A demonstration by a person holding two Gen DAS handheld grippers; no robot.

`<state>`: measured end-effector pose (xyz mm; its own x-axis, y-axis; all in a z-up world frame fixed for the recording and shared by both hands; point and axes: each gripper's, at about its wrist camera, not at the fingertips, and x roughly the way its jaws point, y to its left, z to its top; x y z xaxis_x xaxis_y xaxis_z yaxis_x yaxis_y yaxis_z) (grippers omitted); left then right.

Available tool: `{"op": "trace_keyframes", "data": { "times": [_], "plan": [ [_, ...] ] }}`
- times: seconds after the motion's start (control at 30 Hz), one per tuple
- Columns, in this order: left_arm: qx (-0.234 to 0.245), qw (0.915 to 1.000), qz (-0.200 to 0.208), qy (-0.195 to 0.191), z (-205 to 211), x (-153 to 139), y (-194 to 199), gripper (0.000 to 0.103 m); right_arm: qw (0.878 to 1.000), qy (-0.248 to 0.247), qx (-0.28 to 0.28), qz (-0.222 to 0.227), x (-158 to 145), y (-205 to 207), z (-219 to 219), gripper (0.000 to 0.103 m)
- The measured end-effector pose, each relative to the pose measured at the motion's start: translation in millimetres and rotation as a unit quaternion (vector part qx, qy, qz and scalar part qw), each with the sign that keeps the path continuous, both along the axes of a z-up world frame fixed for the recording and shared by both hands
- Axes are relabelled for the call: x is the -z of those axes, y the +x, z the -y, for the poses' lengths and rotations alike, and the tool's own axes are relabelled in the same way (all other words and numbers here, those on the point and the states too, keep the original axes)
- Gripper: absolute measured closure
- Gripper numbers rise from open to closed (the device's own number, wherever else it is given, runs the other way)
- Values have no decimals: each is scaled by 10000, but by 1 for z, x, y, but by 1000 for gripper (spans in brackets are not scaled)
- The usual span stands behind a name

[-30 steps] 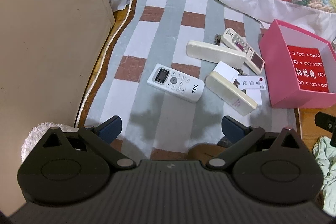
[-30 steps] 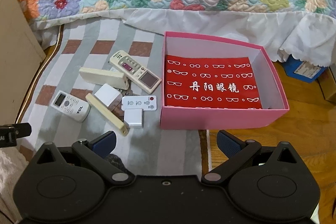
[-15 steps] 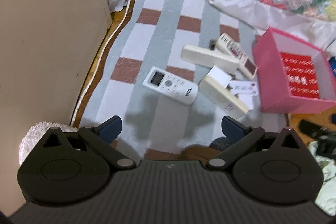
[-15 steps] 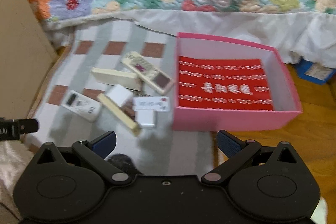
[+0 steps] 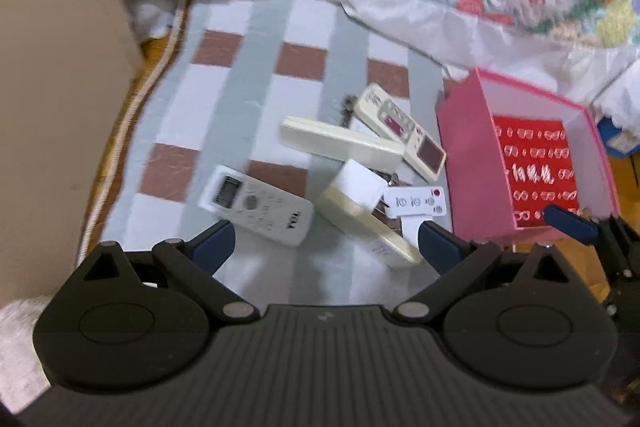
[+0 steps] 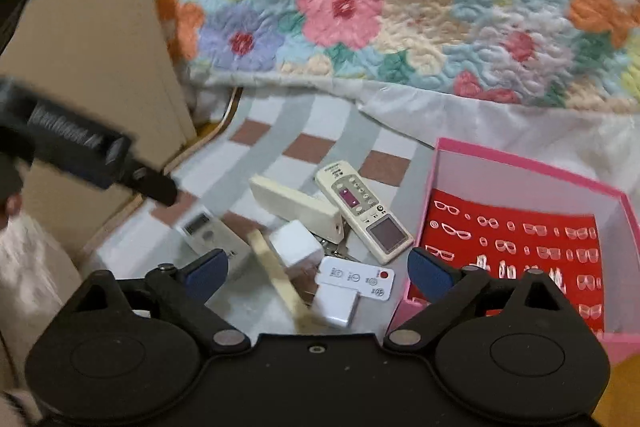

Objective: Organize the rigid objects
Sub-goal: 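Lower the right gripper onto the cream TCL remote and close it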

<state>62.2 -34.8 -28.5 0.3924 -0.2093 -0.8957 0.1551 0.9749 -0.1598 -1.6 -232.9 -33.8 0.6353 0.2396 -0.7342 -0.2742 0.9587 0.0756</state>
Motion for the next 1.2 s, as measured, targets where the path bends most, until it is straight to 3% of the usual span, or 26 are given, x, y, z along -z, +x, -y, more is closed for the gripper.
{"op": "trace_keyframes", "data": {
  "times": [0.1,0.23,0.4,0.43,0.5,0.53,0.67,0.73,0.9,0.97,1.0,1.07,1.1,1.17,1.2],
  "plan": [
    [-24,9999,-36,-109,14,28,10,6,9991,-161,-380,-82,21,5,-12,16],
    [-204,9979,-101,-611,16,61,15,9,9968,-189,-748,-205,47,13,-25,30],
    [-342,9950,-382,-855,14,94,22,17,9946,-414,-879,-358,75,27,-33,50],
    [-370,9947,-399,-873,14,100,24,23,9946,-346,-886,-418,81,30,-33,54],
    [-438,9940,-447,-902,14,110,26,33,9947,-343,-845,-476,87,32,-34,76],
    [-452,9934,-475,-941,14,114,27,41,9951,-366,-830,-400,87,31,-35,76],
    [-381,9920,-536,-1080,14,123,25,56,9900,-689,-1201,-262,84,12,-56,81],
    [-388,9922,-630,-1005,14,127,22,73,9867,-872,-1353,-203,84,3,-66,81],
    [-512,9914,-792,-912,5,130,13,74,9881,-403,-1416,-444,84,2,-64,77],
    [-547,9918,-1000,-573,4,135,11,75,9866,-76,-1468,-702,89,3,-61,78],
    [-552,9922,-1022,-445,3,137,9,70,9862,21,-1453,-788,91,3,-59,76],
    [-592,9915,-1020,-557,-1,139,7,70,9864,242,-1371,-874,95,2,-53,65],
    [-621,9910,-1031,-591,-3,139,7,70,9863,305,-1319,-941,96,2,-51,51],
    [-646,9907,-1021,-619,-4,139,9,69,9866,376,-1212,-1021,97,6,-47,37],
    [-661,9907,-1014,-630,-4,139,9,69,9857,304,-1233,-1103,98,8,-46,36]
  ]
}}
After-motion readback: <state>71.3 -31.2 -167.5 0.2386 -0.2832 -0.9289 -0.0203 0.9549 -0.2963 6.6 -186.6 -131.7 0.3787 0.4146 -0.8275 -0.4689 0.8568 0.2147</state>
